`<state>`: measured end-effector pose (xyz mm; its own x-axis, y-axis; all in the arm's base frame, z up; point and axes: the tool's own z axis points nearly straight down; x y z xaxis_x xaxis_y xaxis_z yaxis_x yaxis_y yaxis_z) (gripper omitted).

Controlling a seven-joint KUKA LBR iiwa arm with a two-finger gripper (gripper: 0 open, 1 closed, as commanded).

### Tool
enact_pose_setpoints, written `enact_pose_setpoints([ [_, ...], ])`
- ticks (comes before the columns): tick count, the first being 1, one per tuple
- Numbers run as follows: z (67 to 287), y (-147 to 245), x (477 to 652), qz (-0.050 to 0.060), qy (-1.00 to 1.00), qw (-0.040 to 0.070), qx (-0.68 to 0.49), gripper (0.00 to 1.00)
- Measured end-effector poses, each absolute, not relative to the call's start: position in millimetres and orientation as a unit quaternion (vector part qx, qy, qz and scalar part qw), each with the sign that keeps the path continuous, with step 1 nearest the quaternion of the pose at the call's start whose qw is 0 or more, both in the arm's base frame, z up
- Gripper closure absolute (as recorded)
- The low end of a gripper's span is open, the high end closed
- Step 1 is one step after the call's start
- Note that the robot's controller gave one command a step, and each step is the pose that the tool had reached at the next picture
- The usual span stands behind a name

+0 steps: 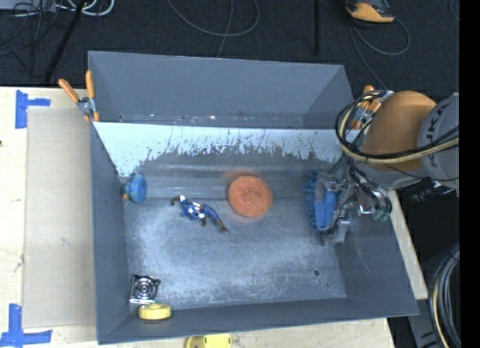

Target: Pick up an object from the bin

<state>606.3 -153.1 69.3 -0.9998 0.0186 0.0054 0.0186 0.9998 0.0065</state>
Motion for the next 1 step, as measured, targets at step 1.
enact_pose_setpoints([
  [1,69.3,-155.0,606.1,-0.005,-0.999,0.003,-0.043,0.00],
])
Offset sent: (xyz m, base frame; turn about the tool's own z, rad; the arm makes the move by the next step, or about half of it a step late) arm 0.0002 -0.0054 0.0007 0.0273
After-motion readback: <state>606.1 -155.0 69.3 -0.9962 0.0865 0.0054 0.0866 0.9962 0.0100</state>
